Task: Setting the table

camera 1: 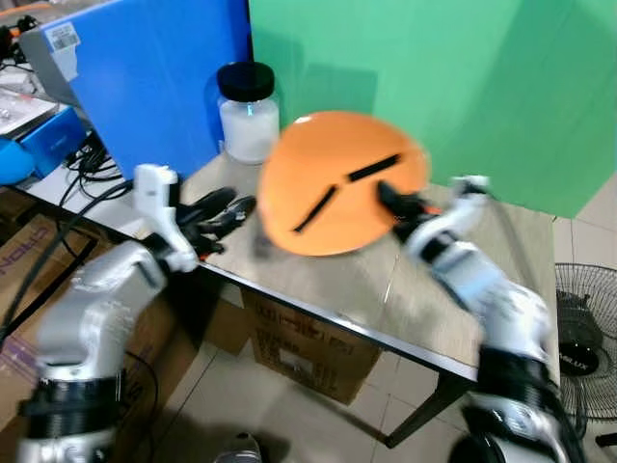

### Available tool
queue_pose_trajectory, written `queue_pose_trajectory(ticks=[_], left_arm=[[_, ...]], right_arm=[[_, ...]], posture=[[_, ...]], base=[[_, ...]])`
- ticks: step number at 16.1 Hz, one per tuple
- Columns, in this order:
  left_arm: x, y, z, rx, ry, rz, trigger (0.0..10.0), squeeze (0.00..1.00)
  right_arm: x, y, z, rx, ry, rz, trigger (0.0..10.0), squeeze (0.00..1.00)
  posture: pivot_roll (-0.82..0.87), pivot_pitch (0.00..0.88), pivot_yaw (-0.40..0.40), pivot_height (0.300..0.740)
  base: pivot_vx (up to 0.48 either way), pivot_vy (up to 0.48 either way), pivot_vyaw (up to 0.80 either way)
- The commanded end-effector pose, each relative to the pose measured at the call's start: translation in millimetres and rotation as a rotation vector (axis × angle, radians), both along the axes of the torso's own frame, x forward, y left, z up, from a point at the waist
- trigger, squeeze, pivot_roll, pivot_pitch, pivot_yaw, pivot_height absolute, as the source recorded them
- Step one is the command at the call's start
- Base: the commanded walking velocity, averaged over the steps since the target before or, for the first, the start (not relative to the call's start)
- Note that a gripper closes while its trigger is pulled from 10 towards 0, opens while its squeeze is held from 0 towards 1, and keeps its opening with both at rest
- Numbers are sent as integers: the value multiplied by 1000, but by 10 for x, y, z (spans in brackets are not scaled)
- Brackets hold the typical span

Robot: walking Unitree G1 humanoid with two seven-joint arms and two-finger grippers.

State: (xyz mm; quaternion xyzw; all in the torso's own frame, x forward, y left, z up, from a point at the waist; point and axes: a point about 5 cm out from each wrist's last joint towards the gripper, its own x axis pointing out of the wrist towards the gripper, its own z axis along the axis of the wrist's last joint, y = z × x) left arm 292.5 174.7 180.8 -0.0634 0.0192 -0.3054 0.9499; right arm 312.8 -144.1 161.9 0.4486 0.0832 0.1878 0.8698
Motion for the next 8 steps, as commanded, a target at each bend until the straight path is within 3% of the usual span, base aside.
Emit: queue_pose_trajectory(ticks=[1, 2, 3, 4, 5, 6, 7, 8], left_arm=[[-29, -79, 91, 61, -67, 23, 10000, 0], [-43, -113, 112, 78, -78, 40, 10000, 0], [-74, -187, 154, 148, -121, 59, 10000, 0], [-92, -250, 169, 199, -162, 73, 10000, 0], [-128, -400, 192, 229, -234, 129, 10000, 0], [-133, -449, 185, 207, -235, 161, 10000, 0], [-139, -471, 177, 208, -234, 172, 10000, 0], [-165, -507, 150, 228, -243, 186, 10000, 0]], right_arm=[[-83, -68, 220, -41, -97, -27, 0, 0], [-142, -98, 271, -75, -122, -46, 0, 0], [-262, -148, 365, -139, -173, -81, 275, 0], [-344, -198, 410, -171, -193, -130, 10000, 0], [-558, -275, 515, -311, -243, -243, 10000, 0], [-628, -300, 535, -438, -250, -307, 10000, 0], [-655, -320, 536, -501, -247, -343, 10000, 0], [-720, -349, 533, -620, -260, -404, 10000, 0]], posture=[[55, 41, 30, 740], [48, 39, 39, 740], [44, 40, 45, 740], [41, 39, 52, 740], [28, 39, 65, 740], [20, 40, 67, 740], [19, 40, 68, 740], [16, 39, 66, 740]], base=[[0, 0, 0], [0, 0, 0], [0, 0, 0], [0, 0, 0], [0, 0, 0], [0, 0, 0], [0, 0, 0], [0, 0, -781]])
